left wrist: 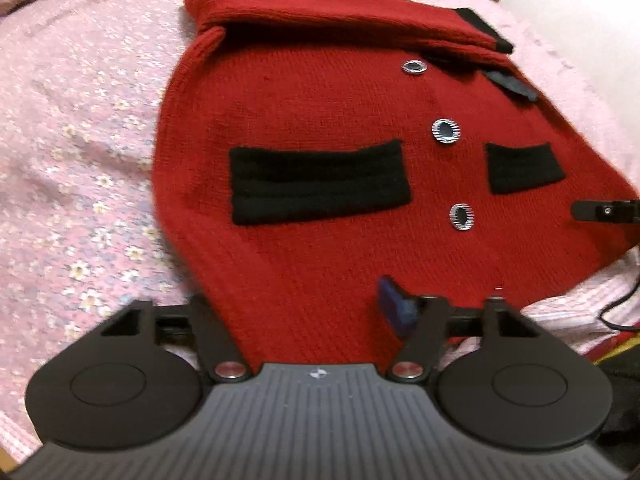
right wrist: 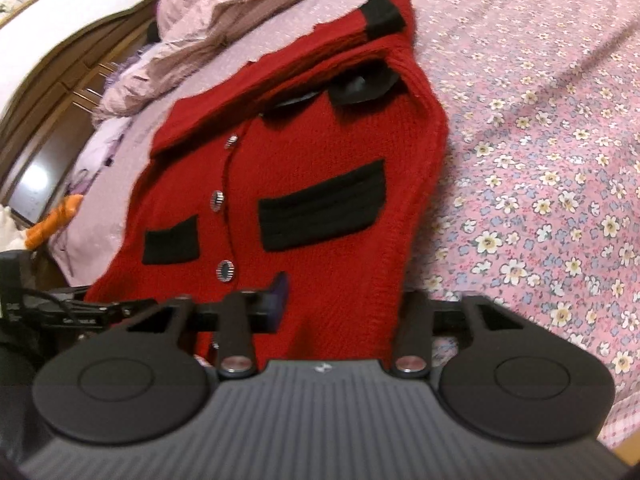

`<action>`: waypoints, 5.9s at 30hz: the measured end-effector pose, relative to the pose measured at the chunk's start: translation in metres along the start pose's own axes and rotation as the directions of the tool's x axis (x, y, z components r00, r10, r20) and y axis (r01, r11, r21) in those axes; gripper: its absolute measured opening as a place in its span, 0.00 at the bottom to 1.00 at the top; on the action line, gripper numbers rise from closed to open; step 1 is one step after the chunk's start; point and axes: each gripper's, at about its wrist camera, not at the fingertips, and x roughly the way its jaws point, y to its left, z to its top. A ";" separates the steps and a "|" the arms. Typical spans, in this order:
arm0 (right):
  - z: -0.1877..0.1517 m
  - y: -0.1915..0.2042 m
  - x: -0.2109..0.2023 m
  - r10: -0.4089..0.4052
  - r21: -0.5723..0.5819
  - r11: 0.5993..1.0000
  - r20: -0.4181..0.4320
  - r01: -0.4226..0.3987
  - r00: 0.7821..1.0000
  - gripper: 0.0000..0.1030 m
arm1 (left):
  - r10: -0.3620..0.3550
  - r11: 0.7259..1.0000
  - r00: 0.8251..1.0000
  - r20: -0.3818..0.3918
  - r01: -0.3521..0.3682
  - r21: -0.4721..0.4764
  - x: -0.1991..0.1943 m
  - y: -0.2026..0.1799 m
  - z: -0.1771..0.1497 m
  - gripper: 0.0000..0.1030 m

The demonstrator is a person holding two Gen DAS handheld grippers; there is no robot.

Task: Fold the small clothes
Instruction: 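Close the left gripper on the red hem while the right gripper grasps it too, then lift the hem with both grippers and fold it toward the collar, then lower the hem onto the cardigan and open both grippers, then grasp the end of the folded red cardigan with the right gripper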

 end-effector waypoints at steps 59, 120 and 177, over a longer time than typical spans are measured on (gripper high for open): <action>0.224 -0.037 0.105 0.078 0.201 0.964 0.407 -0.173 0.910 0.10 | 0.194 0.948 0.945 0.263 -0.112 -0.298 0.061 0.094 0.282 0.11; 0.254 -0.017 0.162 -0.019 0.348 0.933 0.300 -0.091 0.954 0.16 | 0.202 0.915 0.955 0.219 -0.104 -0.390 0.096 0.100 0.329 0.20; 0.132 0.018 0.044 -0.286 0.228 0.951 0.391 0.209 0.875 0.72 | 0.308 0.935 0.937 0.168 -0.265 -0.235 0.001 0.072 0.184 0.86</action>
